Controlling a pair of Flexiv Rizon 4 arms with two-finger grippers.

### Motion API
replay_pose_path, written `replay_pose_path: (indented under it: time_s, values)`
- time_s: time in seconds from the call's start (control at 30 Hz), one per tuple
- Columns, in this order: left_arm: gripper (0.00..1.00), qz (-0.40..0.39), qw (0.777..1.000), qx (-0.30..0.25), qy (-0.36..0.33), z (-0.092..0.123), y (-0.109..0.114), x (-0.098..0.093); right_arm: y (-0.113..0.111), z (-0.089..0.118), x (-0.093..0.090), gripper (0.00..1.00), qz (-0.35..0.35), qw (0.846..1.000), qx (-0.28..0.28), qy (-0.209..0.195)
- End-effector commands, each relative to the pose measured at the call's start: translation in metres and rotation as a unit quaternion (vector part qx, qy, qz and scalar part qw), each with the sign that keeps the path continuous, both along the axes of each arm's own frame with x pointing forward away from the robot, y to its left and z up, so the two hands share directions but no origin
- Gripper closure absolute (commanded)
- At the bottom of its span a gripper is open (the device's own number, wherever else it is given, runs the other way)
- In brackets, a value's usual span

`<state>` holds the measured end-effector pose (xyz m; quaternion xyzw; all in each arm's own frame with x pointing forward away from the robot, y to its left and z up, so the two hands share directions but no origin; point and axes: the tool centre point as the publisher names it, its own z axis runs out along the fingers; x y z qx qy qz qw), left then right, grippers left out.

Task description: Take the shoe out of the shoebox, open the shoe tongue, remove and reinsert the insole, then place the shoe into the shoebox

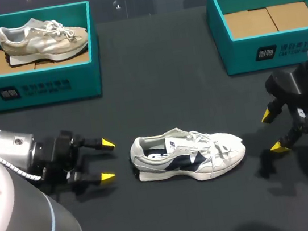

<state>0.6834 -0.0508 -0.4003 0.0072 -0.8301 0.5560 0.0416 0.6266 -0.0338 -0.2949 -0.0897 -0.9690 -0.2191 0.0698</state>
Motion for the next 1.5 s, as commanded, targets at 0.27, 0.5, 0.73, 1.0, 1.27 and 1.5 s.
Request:
replay_pose_path:
  time_s: [0.27, 0.5, 0.73, 1.0, 1.27, 1.5]
  values:
    - [0.00, 0.004, 1.000, -0.009, -0.003, -0.014, -0.026, 0.003, 0.001, -0.001, -0.001, 0.00, -0.001, 1.000, -0.001, -0.001]
    - [0.00, 0.003, 1.000, -0.013, -0.006, -0.016, -0.037, 0.003, 0.001, -0.001, -0.001, 0.00, -0.001, 1.000, -0.001, -0.001]
    - [0.00, -0.004, 1.000, -0.016, -0.007, -0.015, -0.046, -0.001, 0.001, -0.001, -0.001, 0.00, -0.001, 1.000, -0.001, -0.001]
    - [0.00, -0.005, 1.000, -0.020, -0.005, -0.014, -0.058, -0.002, 0.001, -0.001, -0.001, 0.00, -0.001, 1.000, -0.001, -0.001]
    - [0.00, -0.004, 1.000, -0.027, 0.006, -0.017, -0.071, -0.001, 0.001, -0.001, -0.001, 0.00, -0.001, 1.000, -0.001, -0.001]
    - [0.00, -0.002, 0.999, -0.031, 0.011, -0.020, -0.079, 0.001, 0.001, -0.001, -0.001, 0.00, -0.001, 1.000, -0.001, -0.001]
